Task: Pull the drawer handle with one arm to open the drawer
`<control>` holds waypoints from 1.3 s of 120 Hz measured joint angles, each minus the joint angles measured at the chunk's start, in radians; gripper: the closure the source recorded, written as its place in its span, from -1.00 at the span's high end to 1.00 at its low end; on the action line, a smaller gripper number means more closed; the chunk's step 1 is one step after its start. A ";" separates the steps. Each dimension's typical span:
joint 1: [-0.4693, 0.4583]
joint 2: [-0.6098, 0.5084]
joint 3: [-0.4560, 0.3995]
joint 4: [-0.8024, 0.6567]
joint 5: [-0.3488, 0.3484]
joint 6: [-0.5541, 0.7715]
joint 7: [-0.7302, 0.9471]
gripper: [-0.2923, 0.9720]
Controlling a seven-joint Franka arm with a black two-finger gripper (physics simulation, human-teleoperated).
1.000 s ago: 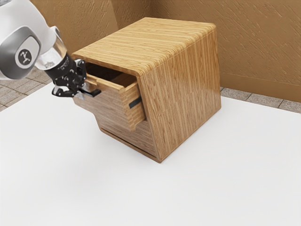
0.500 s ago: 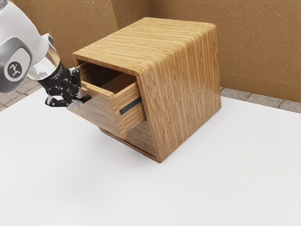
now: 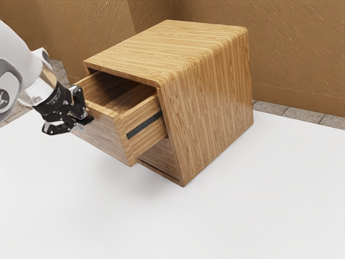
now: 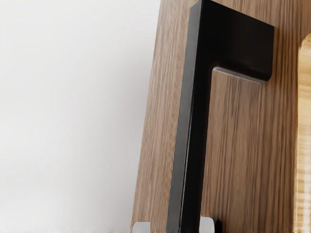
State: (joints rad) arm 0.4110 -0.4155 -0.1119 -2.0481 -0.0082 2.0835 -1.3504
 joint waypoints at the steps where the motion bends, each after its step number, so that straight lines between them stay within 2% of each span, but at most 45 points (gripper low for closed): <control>1: 0.001 -0.003 0.000 -0.003 -0.002 0.000 0.000 -0.70; 54: 0.016 -0.140 0.003 -0.105 -0.064 0.009 0.010 -0.71; 82: -0.009 -0.146 0.001 -0.107 -0.067 0.003 0.010 -0.70; 106: -0.030 -0.205 0.000 -0.163 -0.064 0.006 0.013 -0.69; 126: -0.029 -0.295 0.000 -0.223 -0.070 0.010 0.016 -0.70; 142: -0.048 -0.447 -0.001 -0.318 -0.071 0.000 0.017 -0.70; 152: -0.073 -0.489 -0.021 -0.303 -0.067 -0.030 0.018 -0.44; 156: -0.077 -0.461 -0.050 -0.233 -0.064 -0.055 0.014 -0.32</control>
State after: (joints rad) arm 0.3338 -0.8761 -0.1620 -2.2808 -0.0722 2.0285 -1.3368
